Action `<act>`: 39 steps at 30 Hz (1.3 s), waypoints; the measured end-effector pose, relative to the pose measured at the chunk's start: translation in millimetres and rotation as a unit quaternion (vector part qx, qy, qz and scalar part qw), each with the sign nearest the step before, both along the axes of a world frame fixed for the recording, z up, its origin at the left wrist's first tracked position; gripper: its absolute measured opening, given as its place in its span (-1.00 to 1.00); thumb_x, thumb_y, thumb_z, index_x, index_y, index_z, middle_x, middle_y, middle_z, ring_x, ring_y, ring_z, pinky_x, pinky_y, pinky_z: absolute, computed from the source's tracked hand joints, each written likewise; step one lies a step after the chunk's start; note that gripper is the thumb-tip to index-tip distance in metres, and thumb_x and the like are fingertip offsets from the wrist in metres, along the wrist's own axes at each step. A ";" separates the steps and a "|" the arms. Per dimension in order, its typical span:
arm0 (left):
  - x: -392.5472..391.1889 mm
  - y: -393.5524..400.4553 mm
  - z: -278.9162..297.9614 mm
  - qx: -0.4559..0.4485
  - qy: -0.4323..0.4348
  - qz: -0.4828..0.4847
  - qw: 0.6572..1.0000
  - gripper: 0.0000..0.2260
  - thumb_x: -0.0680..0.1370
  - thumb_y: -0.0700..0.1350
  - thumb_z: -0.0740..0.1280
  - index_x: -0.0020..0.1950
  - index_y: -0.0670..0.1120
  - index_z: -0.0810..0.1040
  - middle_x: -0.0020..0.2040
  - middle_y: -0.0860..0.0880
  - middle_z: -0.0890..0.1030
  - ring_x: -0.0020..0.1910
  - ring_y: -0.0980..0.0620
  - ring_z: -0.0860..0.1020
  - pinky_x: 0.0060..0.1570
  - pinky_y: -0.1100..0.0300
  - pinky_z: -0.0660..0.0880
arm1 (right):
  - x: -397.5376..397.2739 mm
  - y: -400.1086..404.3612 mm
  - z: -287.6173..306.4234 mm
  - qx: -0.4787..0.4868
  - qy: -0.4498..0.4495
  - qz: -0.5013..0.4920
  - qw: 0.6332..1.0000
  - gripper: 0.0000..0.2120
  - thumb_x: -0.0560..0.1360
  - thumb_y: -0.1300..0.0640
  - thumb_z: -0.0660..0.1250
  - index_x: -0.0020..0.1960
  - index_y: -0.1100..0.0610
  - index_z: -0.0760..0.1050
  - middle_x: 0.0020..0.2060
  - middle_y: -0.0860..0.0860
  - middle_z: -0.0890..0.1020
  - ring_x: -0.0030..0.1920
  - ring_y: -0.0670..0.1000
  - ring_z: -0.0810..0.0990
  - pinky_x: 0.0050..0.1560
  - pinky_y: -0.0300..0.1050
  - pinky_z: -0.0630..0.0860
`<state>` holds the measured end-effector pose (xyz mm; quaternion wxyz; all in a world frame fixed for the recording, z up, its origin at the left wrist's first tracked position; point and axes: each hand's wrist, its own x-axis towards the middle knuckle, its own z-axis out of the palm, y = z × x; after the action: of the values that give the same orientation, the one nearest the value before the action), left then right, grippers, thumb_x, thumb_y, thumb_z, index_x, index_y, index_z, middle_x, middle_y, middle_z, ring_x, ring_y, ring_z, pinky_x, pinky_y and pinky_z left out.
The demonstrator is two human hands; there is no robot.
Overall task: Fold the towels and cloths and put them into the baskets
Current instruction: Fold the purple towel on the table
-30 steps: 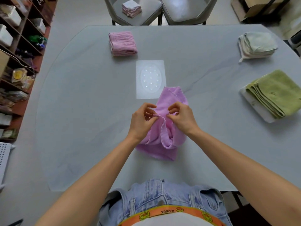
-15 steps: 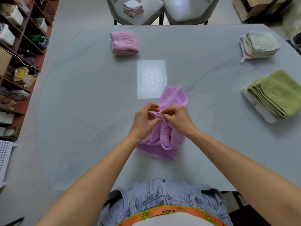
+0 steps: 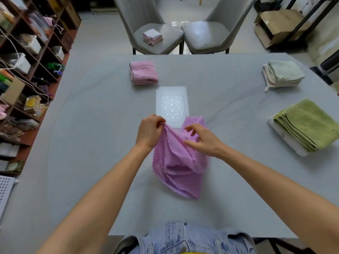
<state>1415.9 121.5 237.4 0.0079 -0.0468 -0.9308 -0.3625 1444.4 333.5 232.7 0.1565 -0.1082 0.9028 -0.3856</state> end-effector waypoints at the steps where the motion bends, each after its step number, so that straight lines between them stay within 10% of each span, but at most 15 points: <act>1: -13.9 -6.7 7.9 -0.018 0.014 0.027 0.999 -0.84 0.52 -0.29 0.32 0.01 -0.18 0.68 -0.09 -0.13 0.64 -0.11 -0.10 0.60 -0.02 0.08 0.53 | -9.7 10.6 5.1 0.023 -0.009 0.011 1.000 -0.48 0.44 0.04 0.46 0.32 0.18 0.41 0.17 0.04 0.50 0.09 0.01 0.49 0.01 -0.32 0.35; 6: -59.5 -40.4 49.0 -0.066 0.080 0.161 0.982 -0.80 0.52 -0.31 0.25 -0.03 -0.18 0.67 -0.03 -0.17 0.63 -0.01 -0.16 0.56 -0.05 0.08 0.46 | -51.1 58.8 38.4 0.123 0.006 0.002 0.992 -0.37 0.39 -0.02 0.48 0.36 0.18 0.38 0.22 0.10 0.47 0.25 0.09 0.40 0.27 -0.13 0.29; 14: -87.1 -39.1 96.1 0.060 0.117 0.280 0.951 -0.82 0.50 -0.38 0.22 -0.05 -0.27 0.61 -0.09 -0.23 0.65 -0.09 -0.16 0.58 -0.09 0.11 0.47 | -100.3 61.4 83.9 0.119 0.194 -0.150 0.962 -0.86 0.28 0.43 0.21 -0.24 0.25 0.45 -0.25 0.23 0.56 -0.18 0.25 0.50 -0.19 -0.09 0.27; 21: -87.0 -32.1 122.0 0.077 0.194 0.235 0.949 -0.83 0.52 -0.36 0.25 0.03 -0.22 0.59 -0.04 -0.17 0.59 -0.06 -0.08 0.56 -0.04 0.18 0.48 | -108.3 53.4 119.8 -0.009 0.307 -0.289 0.907 -0.91 0.49 0.38 0.23 -0.16 0.24 0.42 -0.26 0.08 0.45 -0.15 0.06 0.38 -0.20 -0.15 0.26; 32: -98.2 -27.3 156.4 -0.036 0.139 0.208 0.967 -0.74 0.57 -0.34 0.11 -0.10 -0.24 0.60 -0.13 -0.23 0.63 -0.22 -0.16 0.53 -0.25 0.11 0.35 | -127.7 51.1 171.2 0.108 0.357 -0.138 0.918 -0.89 0.58 0.35 0.09 -0.08 0.20 0.32 -0.22 0.17 0.49 -0.25 0.18 0.47 -0.24 0.03 0.38; 39: -101.0 -40.5 173.1 -0.006 0.142 0.217 0.966 -0.78 0.60 -0.37 0.11 0.01 -0.28 0.55 -0.07 -0.25 0.61 -0.16 -0.19 0.61 -0.11 -0.01 0.60 | -124.5 59.4 185.2 0.112 0.411 0.002 0.905 -0.94 0.54 0.35 0.23 -0.01 0.24 0.42 -0.11 0.13 0.51 -0.20 0.13 0.48 -0.14 -0.04 0.44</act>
<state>1315.0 81.0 410.5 0.2184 0.1047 -0.9102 -0.3360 1320.0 392.9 417.9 -0.2161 -0.2408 0.9242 -0.2027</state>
